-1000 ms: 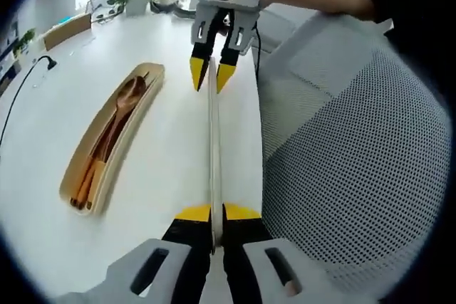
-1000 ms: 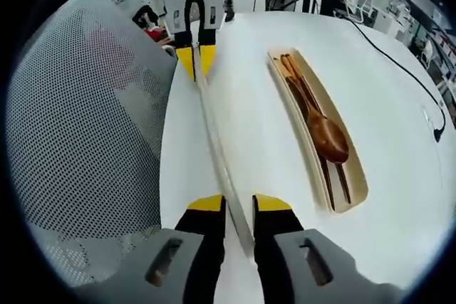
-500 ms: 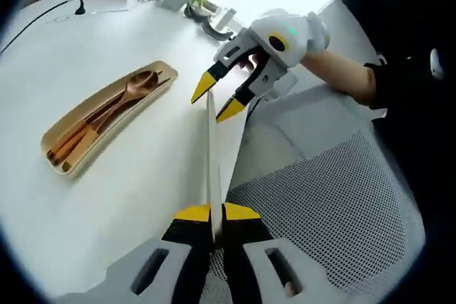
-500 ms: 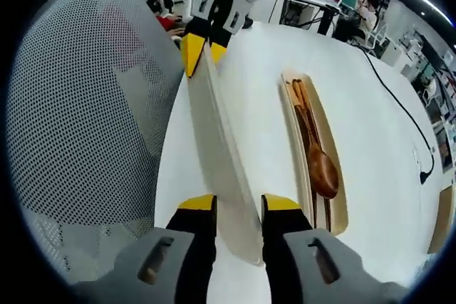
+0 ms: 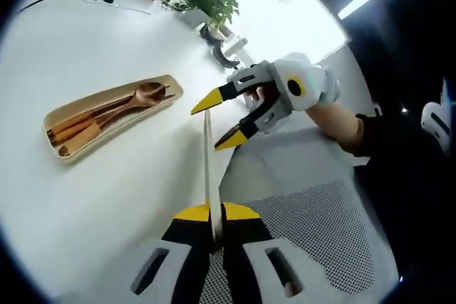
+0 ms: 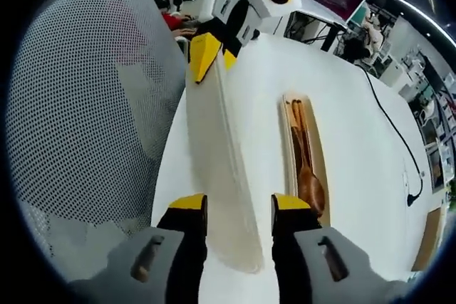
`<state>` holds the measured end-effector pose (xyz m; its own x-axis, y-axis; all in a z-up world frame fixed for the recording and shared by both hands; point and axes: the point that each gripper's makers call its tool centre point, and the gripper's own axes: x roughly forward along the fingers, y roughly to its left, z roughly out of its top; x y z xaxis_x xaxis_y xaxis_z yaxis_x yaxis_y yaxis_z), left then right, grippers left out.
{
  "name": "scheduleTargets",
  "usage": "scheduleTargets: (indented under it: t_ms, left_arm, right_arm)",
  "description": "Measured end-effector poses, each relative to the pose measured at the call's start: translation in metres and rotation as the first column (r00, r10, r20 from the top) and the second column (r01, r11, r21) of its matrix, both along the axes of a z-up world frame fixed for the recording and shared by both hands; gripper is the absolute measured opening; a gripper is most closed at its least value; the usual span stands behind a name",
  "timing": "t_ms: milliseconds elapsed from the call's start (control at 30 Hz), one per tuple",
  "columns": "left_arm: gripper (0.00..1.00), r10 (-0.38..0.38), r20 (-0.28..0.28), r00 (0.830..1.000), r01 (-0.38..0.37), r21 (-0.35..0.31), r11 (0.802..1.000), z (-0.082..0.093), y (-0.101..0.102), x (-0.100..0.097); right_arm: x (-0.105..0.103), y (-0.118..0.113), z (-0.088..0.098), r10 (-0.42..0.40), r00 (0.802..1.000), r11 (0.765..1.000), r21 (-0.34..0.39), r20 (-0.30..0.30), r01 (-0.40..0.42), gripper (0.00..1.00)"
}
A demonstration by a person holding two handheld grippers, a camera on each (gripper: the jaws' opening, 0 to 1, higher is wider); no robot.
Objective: Arrange the utensils inside the cutlery case until each visible utensil rests in its matching compartment.
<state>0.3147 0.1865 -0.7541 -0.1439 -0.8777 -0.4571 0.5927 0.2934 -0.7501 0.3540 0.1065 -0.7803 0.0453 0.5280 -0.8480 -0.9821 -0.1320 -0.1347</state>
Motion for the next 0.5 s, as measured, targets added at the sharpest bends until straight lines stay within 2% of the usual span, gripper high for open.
scheduleTargets:
  t_ms: [200,267,333,500]
  left_arm:
    - [0.03,0.027,-0.029,0.999,-0.028,-0.035,0.999,0.008,-0.005,0.007]
    - [0.03,0.033,-0.040,0.999,-0.035,-0.052,0.998,0.011,-0.007,0.008]
    - [0.03,0.036,-0.030,0.999,-0.037,-0.049,0.998,0.011,-0.006,0.011]
    - [0.03,0.087,-0.082,0.993,-0.094,-0.086,0.992,0.018,-0.003,0.018]
  right_arm:
    - [-0.005,0.002,-0.005,0.046,0.999,0.998,-0.036,0.029,-0.044,0.40]
    - [-0.005,0.004,-0.002,0.047,0.998,0.998,-0.042,0.033,-0.046,0.37]
    - [-0.003,0.007,0.001,0.050,0.998,0.998,-0.031,0.049,-0.048,0.36]
    - [0.005,0.013,0.010,0.041,0.994,0.999,-0.011,0.100,-0.040,0.43]
